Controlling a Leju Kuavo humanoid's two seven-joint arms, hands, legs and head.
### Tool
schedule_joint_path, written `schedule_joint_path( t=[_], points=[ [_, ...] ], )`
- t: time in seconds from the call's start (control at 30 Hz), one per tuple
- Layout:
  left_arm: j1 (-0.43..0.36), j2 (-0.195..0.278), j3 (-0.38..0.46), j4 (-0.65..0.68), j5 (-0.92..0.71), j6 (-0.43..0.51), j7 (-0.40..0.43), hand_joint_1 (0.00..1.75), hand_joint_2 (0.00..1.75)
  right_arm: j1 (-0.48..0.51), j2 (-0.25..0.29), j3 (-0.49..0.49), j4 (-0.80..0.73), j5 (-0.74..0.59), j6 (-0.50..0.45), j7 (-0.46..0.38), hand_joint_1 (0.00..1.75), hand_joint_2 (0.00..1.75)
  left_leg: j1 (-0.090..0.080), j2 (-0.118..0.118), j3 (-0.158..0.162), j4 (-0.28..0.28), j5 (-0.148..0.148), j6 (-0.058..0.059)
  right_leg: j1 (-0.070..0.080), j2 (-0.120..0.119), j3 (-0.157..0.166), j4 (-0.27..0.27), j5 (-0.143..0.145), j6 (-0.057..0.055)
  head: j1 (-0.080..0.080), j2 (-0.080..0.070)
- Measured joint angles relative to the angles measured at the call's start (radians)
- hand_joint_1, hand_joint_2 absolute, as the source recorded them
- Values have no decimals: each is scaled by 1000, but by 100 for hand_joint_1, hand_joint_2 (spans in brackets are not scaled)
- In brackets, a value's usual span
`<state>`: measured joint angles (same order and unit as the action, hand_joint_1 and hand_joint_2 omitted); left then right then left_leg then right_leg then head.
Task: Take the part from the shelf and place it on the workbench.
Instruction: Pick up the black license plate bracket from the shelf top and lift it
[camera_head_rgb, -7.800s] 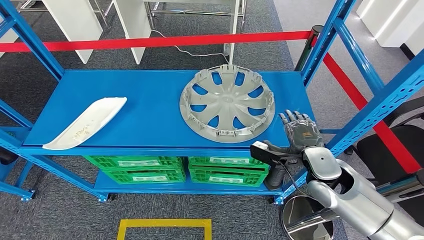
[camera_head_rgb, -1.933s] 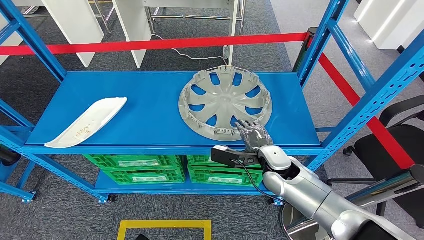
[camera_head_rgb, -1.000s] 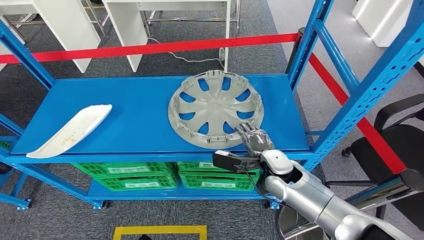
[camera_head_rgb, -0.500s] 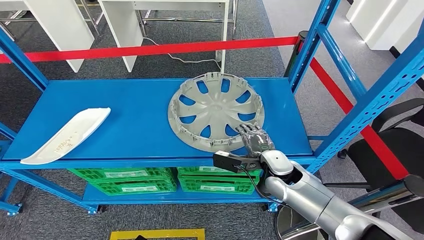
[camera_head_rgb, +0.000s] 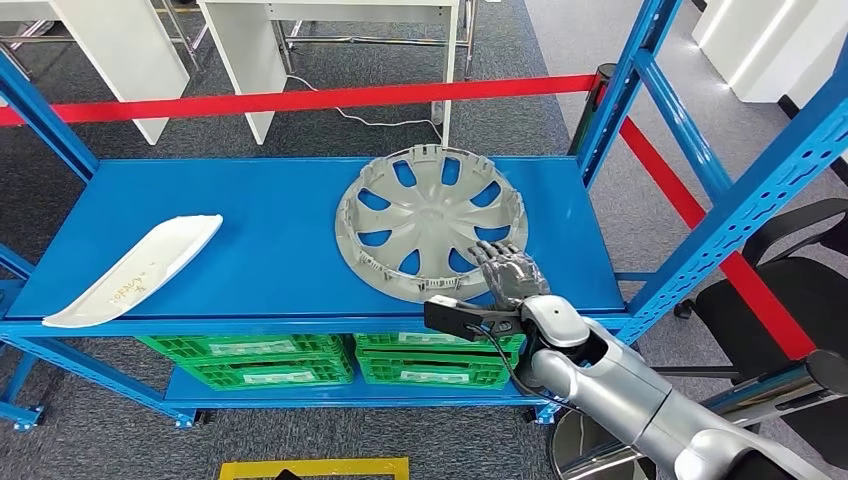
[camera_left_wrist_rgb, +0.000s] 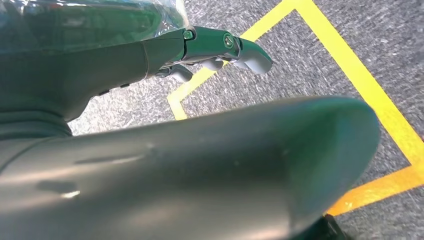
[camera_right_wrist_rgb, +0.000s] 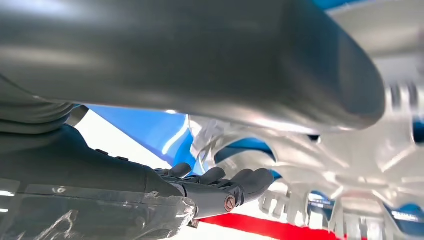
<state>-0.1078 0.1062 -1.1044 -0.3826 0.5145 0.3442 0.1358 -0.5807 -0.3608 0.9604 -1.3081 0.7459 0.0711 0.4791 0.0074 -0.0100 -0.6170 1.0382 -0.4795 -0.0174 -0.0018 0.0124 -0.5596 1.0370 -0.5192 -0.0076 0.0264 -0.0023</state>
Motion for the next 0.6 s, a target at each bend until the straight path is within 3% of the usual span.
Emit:
schedule_joint_path(
  t=[0.47,0.6],
  points=[
    [0,-13,-1,1,9,-16,-10,0,0,-36,-28,-27,-85,-28,13,54,0,0,1,0,1,-1,1,-1,1,0,0,1,0,0,0,0],
    [0,-13,-1,1,12,-18,-14,0,0,-34,-30,-29,-76,-54,-1,44,0,175,1,0,1,-1,1,-1,1,0,0,1,0,0,0,0]
  ],
)
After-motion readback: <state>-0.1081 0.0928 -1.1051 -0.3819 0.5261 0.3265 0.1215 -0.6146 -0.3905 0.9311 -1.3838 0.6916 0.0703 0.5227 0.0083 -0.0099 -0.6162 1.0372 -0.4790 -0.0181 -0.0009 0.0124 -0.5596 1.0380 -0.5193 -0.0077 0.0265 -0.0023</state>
